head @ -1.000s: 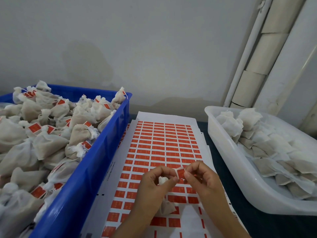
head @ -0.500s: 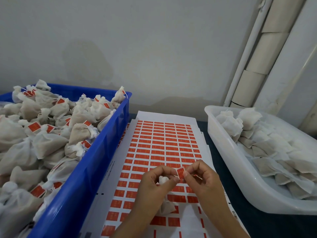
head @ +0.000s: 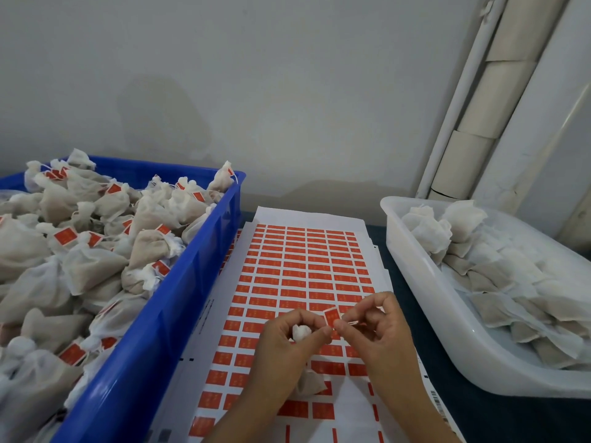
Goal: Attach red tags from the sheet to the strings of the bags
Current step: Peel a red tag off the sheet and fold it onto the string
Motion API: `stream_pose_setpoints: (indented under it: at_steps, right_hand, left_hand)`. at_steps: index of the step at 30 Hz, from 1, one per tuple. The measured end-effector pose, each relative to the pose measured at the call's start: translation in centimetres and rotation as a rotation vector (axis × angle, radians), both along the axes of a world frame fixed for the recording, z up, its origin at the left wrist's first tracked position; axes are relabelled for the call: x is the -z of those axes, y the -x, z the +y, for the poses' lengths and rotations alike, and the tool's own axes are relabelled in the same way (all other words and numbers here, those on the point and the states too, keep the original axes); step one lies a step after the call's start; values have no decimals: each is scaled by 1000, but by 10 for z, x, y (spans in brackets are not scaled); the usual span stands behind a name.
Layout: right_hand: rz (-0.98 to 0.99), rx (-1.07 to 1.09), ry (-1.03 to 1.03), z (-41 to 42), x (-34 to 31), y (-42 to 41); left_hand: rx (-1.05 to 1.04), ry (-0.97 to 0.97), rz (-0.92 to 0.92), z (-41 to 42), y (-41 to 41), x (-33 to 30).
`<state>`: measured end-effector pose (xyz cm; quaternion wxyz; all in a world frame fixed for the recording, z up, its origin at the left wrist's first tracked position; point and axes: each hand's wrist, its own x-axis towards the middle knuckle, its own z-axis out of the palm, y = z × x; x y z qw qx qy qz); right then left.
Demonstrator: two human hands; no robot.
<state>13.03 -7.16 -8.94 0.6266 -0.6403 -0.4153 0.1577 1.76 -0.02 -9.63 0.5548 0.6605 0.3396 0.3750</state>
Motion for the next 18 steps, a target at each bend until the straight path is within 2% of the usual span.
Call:
stream_pose_setpoints:
  at_steps: [8, 14, 18]
  right_hand:
    - [-12, -68, 143, 2, 1, 0]
    - [-56, -17, 170, 0, 6, -1]
    - [-110, -54, 139, -1, 3, -2]
  left_hand:
    - [7, -37, 19, 2, 0, 4]
    - [27, -93, 34, 1, -1, 8]
    - [84, -123, 29, 2, 0, 6]
